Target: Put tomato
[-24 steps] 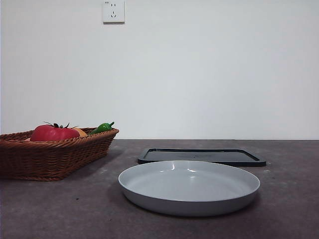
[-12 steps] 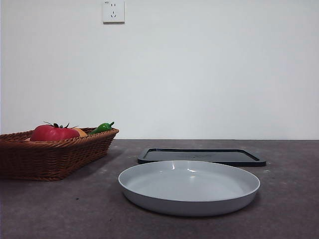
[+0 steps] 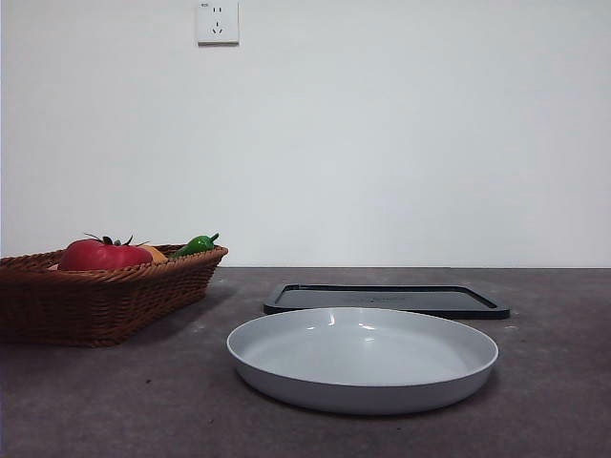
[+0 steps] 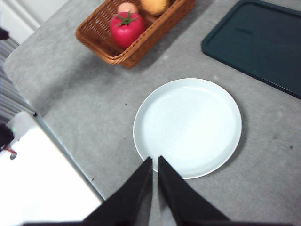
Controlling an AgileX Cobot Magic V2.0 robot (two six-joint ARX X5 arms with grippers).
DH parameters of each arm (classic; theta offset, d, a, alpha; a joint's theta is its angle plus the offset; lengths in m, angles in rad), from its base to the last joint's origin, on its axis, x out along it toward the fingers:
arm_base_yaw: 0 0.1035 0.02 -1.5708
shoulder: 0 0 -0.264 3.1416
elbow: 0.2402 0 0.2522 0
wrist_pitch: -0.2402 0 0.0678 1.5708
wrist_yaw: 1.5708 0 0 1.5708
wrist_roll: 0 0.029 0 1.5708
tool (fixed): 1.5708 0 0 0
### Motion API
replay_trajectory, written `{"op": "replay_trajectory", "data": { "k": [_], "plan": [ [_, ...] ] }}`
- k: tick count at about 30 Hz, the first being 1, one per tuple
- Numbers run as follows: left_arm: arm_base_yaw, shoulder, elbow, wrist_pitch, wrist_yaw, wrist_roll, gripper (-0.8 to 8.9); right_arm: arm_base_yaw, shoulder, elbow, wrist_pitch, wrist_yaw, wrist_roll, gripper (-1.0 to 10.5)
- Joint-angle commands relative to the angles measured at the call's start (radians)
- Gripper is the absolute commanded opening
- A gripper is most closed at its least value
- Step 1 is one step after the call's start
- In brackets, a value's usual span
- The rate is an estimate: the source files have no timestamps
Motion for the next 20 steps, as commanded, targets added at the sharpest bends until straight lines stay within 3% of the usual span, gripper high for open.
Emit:
{"op": "replay_trajectory", "data": {
  "k": [1,8,11,15,20],
  "plan": [
    [-0.003,0.005,0.024,0.019,0.003,0.016,0.09,0.012,0.008,0.019,0.005,0.0,-0.026,0.1],
    [-0.003,0.004,0.024,0.031,0.003,0.016,0.48,0.012,0.008,0.019,0.005,0.0,-0.051,0.1],
    [-0.003,0.004,0.024,0.035,0.003,0.015,2.27,0.012,0.008,0.019,0.005,0.0,-0.051,0.7],
    [-0.003,0.004,0.024,0.035,0.003,0.015,5.15,0.012,0.008,0.019,0.007,0.0,-0.051,3.0],
    [-0.003,0.004,0.024,0.041,0.002,0.016,5.36,0.012,0.008,0.019,0.01,0.0,-0.051,3.8]
  ]
}}
